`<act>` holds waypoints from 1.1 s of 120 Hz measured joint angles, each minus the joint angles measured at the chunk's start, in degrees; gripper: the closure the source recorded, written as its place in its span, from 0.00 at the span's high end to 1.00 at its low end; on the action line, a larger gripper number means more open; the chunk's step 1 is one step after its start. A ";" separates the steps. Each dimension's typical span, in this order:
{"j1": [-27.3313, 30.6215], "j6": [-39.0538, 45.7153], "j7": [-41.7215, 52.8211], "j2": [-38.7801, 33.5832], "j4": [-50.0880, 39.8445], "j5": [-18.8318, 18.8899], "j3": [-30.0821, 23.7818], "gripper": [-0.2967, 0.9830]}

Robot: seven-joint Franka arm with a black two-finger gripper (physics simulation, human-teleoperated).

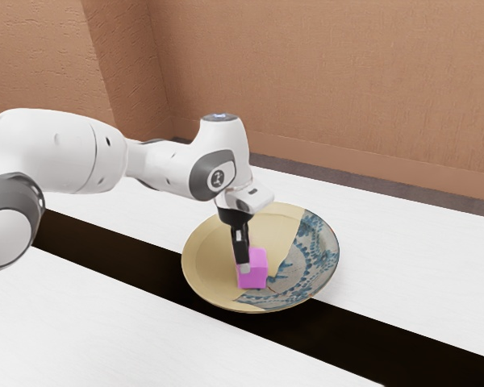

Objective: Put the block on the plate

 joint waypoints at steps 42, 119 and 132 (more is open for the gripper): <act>0.60 -3.69 -1.90 -9.70 -0.13 -0.51 0.40 0.75; 4.34 -23.45 -18.47 -26.59 5.30 6.01 2.47 0.77; 4.25 -24.32 -20.25 -27.11 5.28 6.31 2.53 0.77</act>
